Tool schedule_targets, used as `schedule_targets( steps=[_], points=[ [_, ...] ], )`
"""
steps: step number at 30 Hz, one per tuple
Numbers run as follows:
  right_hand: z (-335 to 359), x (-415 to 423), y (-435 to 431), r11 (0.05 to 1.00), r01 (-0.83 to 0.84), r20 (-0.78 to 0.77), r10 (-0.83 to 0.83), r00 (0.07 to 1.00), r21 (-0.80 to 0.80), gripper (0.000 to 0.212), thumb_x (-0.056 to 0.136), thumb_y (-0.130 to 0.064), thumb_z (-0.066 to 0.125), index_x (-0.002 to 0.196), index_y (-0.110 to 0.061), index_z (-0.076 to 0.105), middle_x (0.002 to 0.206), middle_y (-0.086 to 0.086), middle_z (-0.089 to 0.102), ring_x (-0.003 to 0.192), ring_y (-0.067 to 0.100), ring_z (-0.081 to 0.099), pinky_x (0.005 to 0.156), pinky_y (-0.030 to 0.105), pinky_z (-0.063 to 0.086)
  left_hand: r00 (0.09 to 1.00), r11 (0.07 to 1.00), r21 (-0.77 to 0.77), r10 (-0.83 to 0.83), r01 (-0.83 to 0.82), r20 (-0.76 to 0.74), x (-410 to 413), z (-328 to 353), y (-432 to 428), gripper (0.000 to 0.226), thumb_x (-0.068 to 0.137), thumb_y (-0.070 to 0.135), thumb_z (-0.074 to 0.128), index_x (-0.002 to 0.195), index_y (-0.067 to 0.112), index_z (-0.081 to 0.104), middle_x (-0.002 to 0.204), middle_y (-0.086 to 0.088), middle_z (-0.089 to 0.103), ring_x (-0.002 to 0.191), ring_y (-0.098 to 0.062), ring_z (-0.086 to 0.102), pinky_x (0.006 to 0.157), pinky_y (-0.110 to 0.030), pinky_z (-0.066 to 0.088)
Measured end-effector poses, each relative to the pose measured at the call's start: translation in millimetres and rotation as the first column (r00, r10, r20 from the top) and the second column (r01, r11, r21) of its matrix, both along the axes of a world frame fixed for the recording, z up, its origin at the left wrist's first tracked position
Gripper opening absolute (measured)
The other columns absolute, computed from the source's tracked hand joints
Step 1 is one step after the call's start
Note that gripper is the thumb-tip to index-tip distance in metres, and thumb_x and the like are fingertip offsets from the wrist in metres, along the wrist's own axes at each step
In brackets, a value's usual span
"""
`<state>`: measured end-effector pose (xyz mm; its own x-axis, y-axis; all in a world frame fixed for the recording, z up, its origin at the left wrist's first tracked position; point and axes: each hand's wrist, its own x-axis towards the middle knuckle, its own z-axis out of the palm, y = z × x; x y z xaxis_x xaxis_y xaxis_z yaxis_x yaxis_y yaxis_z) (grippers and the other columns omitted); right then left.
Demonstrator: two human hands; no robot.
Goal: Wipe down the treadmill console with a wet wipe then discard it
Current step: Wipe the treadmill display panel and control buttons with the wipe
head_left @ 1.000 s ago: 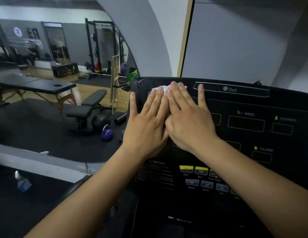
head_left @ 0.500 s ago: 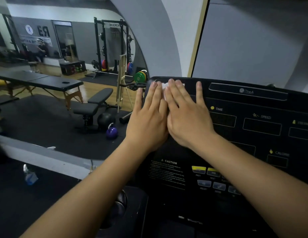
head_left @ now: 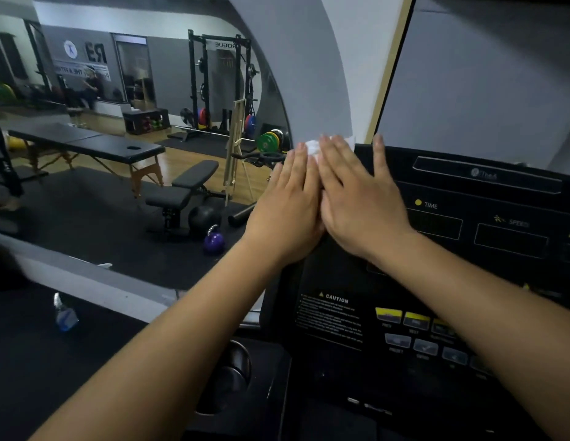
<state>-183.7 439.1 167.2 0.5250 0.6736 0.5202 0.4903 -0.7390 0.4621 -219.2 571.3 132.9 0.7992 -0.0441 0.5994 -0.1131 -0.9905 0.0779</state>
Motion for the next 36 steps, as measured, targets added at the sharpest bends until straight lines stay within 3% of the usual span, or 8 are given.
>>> schedule_targets(
  steps=[3,6,12,19,21,24,28,36],
  points=[
    [-34.3,-13.6,-17.4,0.993,-0.117,-0.031,0.117,0.993,-0.007,0.059,0.096,-0.035,0.027,0.145,-0.005,0.042,0.154,0.011,0.038,0.146,0.022,0.029,0.116,0.064,0.013,0.995,0.994,-0.069,-0.087,0.084,-0.040,-26.6,-32.1,-4.0,0.078,0.100,0.043,0.038,0.155,0.003,0.000,0.162,-0.022,-0.007,0.151,-0.029,-0.009,0.124,-0.042,0.002],
    [-43.7,-16.9,-25.5,0.990,-0.140,-0.075,0.138,0.988,-0.025,0.059,0.096,-0.038,0.027,0.144,-0.007,0.044,0.152,0.009,0.041,0.144,0.021,0.031,0.115,0.066,0.012,0.999,0.999,-0.040,-0.028,0.026,-0.046,-36.0,-48.8,-12.0,0.077,0.098,0.042,0.037,0.153,-0.003,0.009,0.161,-0.027,-0.001,0.151,-0.034,-0.004,0.123,-0.043,0.001],
    [-0.6,1.8,-2.2,0.998,0.064,-0.066,-0.065,0.996,-0.021,0.066,0.095,-0.040,0.006,0.153,-0.015,0.023,0.163,0.001,0.017,0.150,0.015,0.009,0.115,0.066,-0.003,0.998,0.998,0.026,0.062,-0.061,-0.011,0.4,3.2,-3.6,0.069,0.101,0.037,0.029,0.155,0.002,0.005,0.162,-0.024,-0.001,0.151,-0.034,-0.005,0.123,-0.048,0.001],
    [-69.7,-39.7,-28.1,0.994,-0.103,-0.094,0.105,0.990,0.029,0.060,0.093,-0.038,0.029,0.145,-0.010,0.042,0.154,0.007,0.038,0.145,0.021,0.030,0.112,0.069,0.017,0.995,0.995,-0.004,-0.101,0.101,0.000,-49.5,-70.2,-14.9,0.073,0.094,0.040,0.036,0.149,-0.006,0.023,0.155,-0.033,0.023,0.147,-0.043,0.017,0.117,-0.053,0.026],
    [-81.8,-44.3,-34.3,0.992,-0.129,-0.115,0.130,0.985,0.015,0.060,0.092,-0.037,0.030,0.145,-0.010,0.043,0.154,0.006,0.039,0.145,0.019,0.030,0.112,0.069,0.015,0.994,0.994,0.012,-0.111,0.111,-0.003,-53.1,-82.1,-17.0,0.074,0.090,0.039,0.044,0.146,-0.007,0.028,0.152,-0.034,0.029,0.145,-0.044,0.023,0.114,-0.054,0.031],
    [-61.5,-32.7,-26.7,0.997,-0.083,-0.120,0.081,0.989,-0.007,0.062,0.093,-0.038,0.027,0.147,-0.011,0.040,0.156,0.003,0.035,0.145,0.016,0.028,0.112,0.070,0.010,0.997,0.997,0.036,-0.066,0.065,0.028,-39.7,-62.3,-15.5,0.078,0.090,0.041,0.040,0.149,-0.006,0.020,0.155,-0.032,0.023,0.147,-0.042,0.017,0.120,-0.051,0.018],
    [-27.0,-13.3,-10.7,0.998,0.057,-0.120,-0.053,0.991,0.024,0.064,0.095,-0.038,0.012,0.154,-0.016,0.021,0.163,0.001,0.016,0.150,0.015,0.010,0.114,0.069,0.000,0.999,1.000,0.015,-0.009,0.009,0.041,-15.3,-24.5,-9.5,0.072,0.100,0.037,0.032,0.154,0.002,0.000,0.162,-0.022,-0.001,0.151,-0.033,-0.005,0.122,-0.045,-0.003],
    [-76.3,-38.4,-34.7,0.997,-0.052,-0.134,0.058,0.989,0.050,0.065,0.091,-0.036,0.031,0.151,-0.013,0.030,0.160,0.005,0.026,0.149,0.018,0.019,0.114,0.068,0.012,0.999,0.998,0.054,-0.040,0.041,-0.024,-46.1,-69.7,-18.1,0.081,0.093,0.045,0.044,0.152,-0.004,0.019,0.160,-0.026,0.011,0.150,-0.037,0.004,0.121,-0.050,0.010]
  ],
)
